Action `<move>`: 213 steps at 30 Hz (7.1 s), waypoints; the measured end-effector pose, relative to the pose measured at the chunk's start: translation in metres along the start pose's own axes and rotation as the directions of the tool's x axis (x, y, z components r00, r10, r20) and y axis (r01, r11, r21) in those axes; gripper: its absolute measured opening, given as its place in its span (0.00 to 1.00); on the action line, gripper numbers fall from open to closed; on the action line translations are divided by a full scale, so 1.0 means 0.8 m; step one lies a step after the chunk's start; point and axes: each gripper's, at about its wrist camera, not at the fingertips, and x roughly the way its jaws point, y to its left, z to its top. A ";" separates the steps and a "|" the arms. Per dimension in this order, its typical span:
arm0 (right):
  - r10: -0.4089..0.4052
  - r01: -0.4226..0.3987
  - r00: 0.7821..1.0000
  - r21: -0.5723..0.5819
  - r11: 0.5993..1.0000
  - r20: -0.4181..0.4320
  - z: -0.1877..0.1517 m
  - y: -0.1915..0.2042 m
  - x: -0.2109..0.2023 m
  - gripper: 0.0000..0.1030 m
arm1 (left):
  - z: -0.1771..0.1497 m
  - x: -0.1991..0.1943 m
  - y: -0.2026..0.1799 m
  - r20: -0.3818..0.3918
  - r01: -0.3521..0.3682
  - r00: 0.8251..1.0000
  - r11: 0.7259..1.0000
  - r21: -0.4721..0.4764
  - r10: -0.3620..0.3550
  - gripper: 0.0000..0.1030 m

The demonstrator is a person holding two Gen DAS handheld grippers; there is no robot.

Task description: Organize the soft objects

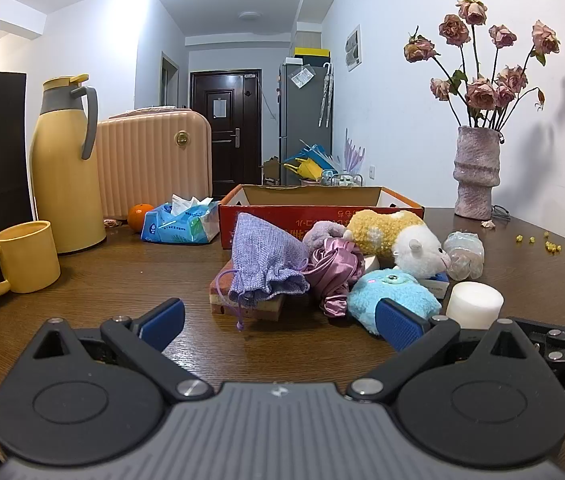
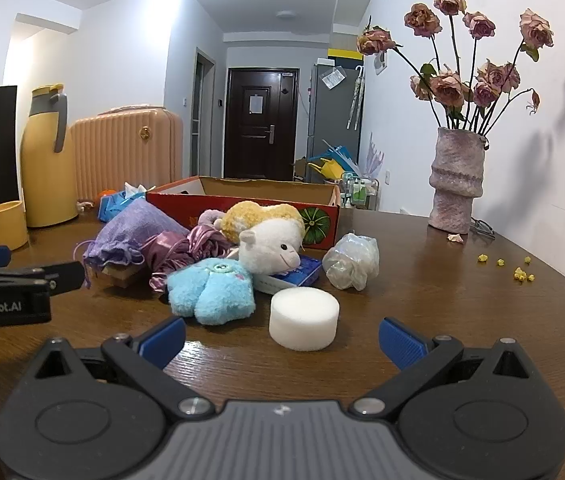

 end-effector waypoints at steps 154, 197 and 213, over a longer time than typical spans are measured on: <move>-0.035 0.053 0.995 0.216 0.975 -0.089 0.037 -0.115 0.112 0.55 | 0.035 0.194 -0.128 -0.377 0.062 0.925 0.998 0.003 -0.056 1.00; -0.081 0.082 0.997 0.164 0.983 -0.010 0.033 -0.099 0.098 0.55 | 0.038 0.065 -0.074 -0.110 0.189 0.975 0.981 -0.029 -0.191 0.84; -0.082 0.076 0.995 0.096 0.992 0.064 0.072 -0.083 0.096 0.55 | 0.070 0.049 -0.033 -0.003 0.164 0.986 0.986 -0.037 -0.164 0.84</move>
